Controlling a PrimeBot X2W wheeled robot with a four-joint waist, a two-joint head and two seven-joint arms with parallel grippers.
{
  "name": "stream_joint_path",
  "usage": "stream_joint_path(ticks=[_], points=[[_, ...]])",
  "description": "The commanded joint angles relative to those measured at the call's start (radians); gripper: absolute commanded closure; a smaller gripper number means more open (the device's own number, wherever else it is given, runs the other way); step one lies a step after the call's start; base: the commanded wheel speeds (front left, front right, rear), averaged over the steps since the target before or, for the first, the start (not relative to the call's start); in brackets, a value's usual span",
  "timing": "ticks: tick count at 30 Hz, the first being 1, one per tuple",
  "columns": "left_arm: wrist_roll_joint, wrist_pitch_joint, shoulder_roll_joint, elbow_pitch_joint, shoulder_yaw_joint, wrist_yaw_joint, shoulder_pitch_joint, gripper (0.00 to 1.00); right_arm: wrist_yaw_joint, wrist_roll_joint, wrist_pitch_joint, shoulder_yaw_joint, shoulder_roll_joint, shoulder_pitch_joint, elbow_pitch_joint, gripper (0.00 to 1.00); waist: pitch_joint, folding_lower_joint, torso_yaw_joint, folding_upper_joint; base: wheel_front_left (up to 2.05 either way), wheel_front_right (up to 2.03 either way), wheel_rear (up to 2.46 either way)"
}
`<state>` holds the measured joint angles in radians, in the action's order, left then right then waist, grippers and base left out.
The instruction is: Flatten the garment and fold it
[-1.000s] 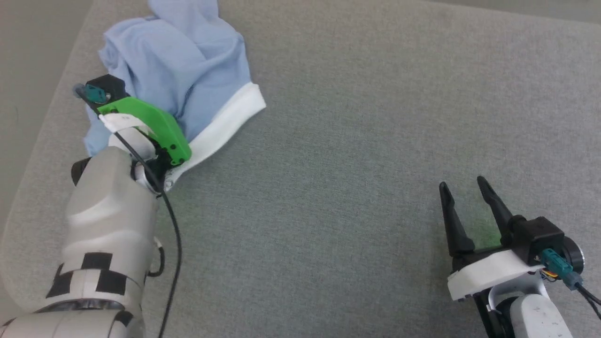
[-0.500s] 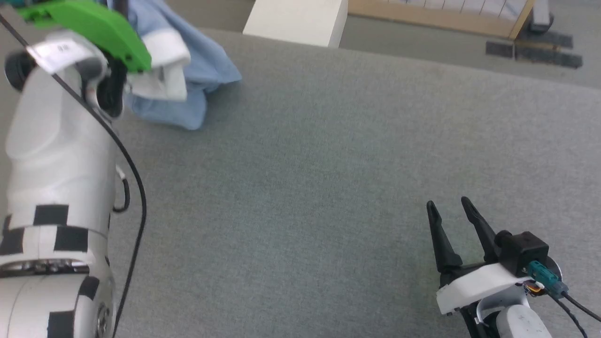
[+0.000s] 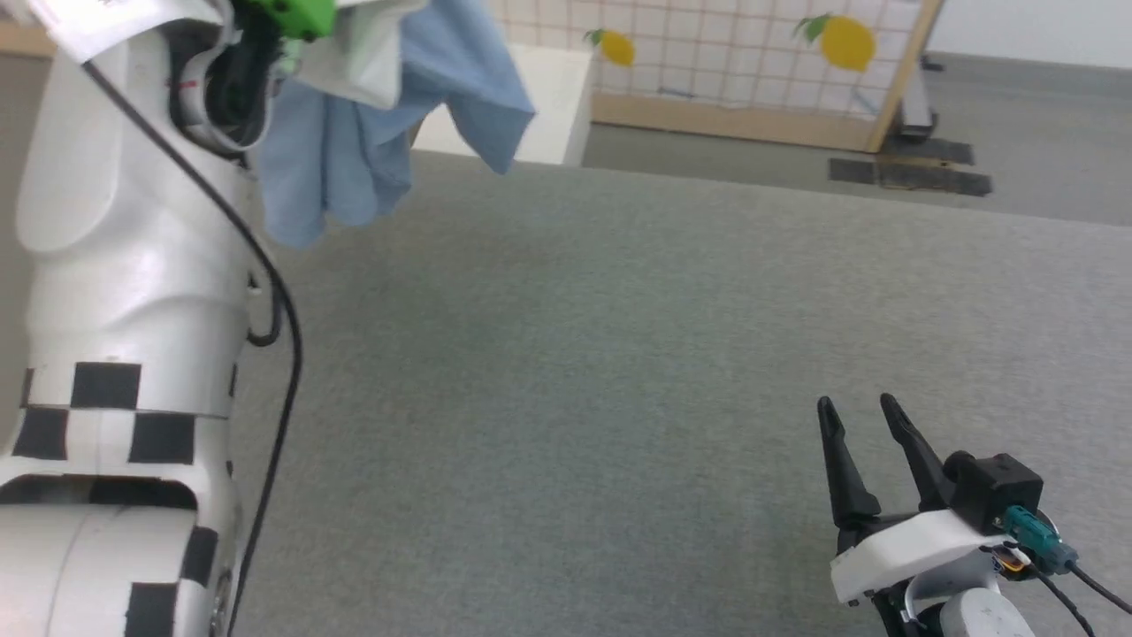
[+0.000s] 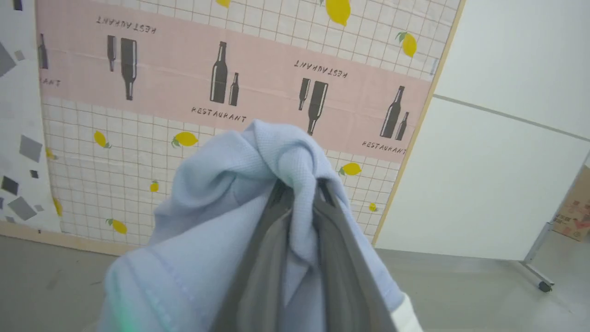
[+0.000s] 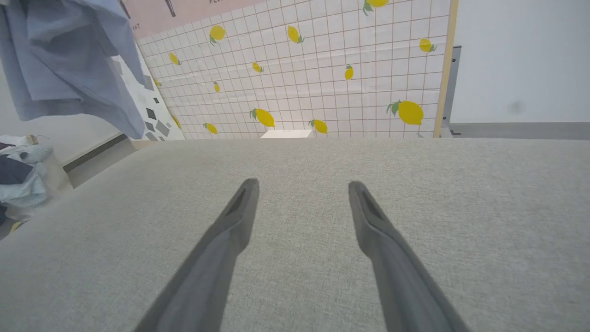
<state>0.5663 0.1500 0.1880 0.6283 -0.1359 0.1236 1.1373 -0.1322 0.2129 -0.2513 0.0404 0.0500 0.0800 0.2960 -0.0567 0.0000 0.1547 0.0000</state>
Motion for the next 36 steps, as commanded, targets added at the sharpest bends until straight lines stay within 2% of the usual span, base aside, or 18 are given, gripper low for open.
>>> stream_joint_path(ticks=[1,11,18,22,26,31,36], points=[[0.034,0.008,-0.011,-0.027,-0.009,0.007,-0.001,1.0,0.002,0.009,-0.008,-0.005,0.0,-0.009,0.006,0.0,0.038,0.0,-0.048,0.0,0.0,0.0,0.0],[0.174,0.097,-0.069,-0.192,-0.101,0.007,-0.013,1.0,0.002,0.01,-0.01,-0.034,0.0,-0.014,0.012,0.0,0.053,0.0,-0.171,0.0,0.0,0.0,0.0],[0.23,0.119,-0.106,-0.227,-0.175,0.007,-0.082,1.0,0.002,-0.002,-0.01,-0.055,0.0,-0.009,-0.002,0.0,0.017,0.0,-0.23,0.0,0.0,0.0,0.0],[0.228,0.131,-0.114,-0.195,-0.238,0.007,-0.15,1.0,0.002,-0.008,-0.01,-0.058,0.0,0.0,-0.006,0.0,-0.013,0.0,-0.253,0.0,0.0,0.0,0.0],[0.175,0.111,-0.102,-0.138,-0.319,0.007,-0.231,1.0,0.002,-0.007,-0.01,-0.06,0.0,0.004,-0.008,0.0,-0.037,0.0,-0.269,0.0,0.0,0.0,0.0],[0.122,0.098,-0.104,-0.021,-0.417,0.007,-0.348,1.0,0.002,-0.005,-0.01,-0.058,0.0,0.008,-0.009,0.0,-0.065,0.0,-0.28,0.0,0.0,0.0,0.0],[0.133,0.103,-0.118,0.113,-0.463,0.004,-0.46,1.0,0.002,-0.001,-0.01,-0.051,0.0,0.012,-0.008,0.0,-0.078,0.0,-0.295,0.0,0.0,0.0,0.0]])
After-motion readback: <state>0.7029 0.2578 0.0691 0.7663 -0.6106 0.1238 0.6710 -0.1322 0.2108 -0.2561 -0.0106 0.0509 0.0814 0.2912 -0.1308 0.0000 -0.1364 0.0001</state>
